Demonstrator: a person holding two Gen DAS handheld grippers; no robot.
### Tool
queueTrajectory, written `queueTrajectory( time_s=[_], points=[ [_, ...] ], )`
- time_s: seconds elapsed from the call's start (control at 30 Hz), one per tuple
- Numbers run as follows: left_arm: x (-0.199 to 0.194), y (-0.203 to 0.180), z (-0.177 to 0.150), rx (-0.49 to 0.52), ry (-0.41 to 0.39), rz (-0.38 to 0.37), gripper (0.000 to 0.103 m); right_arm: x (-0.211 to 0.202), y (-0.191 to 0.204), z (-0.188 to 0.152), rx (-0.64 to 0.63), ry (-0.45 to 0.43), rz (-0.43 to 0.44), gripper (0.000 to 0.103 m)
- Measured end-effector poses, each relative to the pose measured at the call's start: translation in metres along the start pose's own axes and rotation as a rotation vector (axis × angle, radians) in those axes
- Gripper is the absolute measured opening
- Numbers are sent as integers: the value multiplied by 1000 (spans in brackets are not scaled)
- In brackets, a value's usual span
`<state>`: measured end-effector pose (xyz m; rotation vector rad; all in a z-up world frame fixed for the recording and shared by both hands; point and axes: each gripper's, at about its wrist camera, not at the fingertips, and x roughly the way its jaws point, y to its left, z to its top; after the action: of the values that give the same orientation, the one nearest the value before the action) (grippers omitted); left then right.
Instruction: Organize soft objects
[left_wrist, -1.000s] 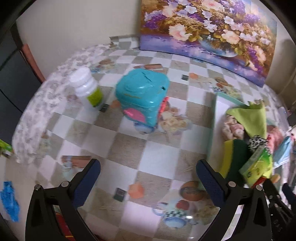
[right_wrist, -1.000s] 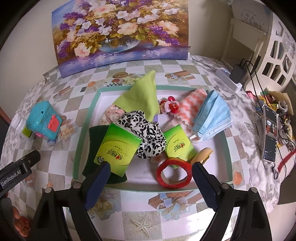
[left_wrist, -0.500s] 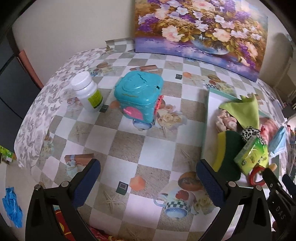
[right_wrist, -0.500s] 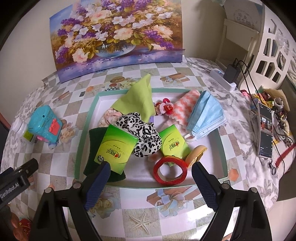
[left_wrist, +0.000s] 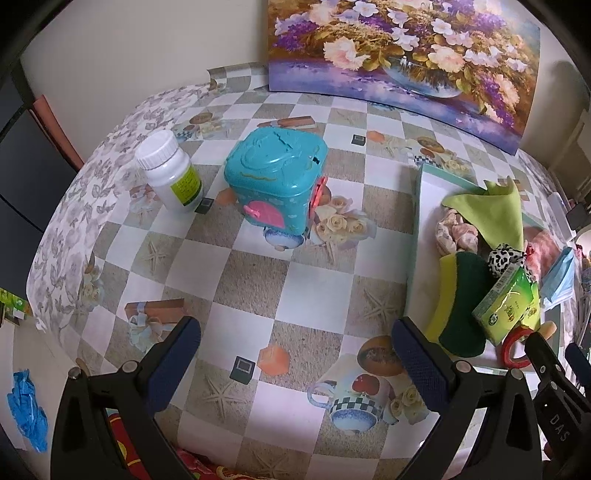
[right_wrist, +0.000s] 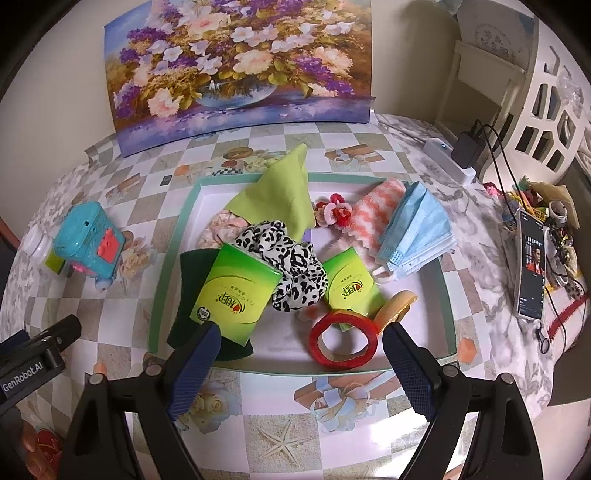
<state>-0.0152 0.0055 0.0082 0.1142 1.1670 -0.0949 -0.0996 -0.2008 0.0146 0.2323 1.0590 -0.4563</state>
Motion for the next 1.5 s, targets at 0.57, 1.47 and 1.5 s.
queueTrajectory(
  time_s=[0.57, 1.47, 1.5],
  points=[
    [4, -3, 0, 15, 22, 15, 103, 5, -3, 1, 10, 20, -2, 91],
    [6, -3, -1, -1, 37, -9, 103, 6, -4, 0, 10, 23, -3, 91],
    [5, -3, -1, -1, 34, -9, 103, 6, -4, 0, 10, 23, -3, 91]
  ],
)
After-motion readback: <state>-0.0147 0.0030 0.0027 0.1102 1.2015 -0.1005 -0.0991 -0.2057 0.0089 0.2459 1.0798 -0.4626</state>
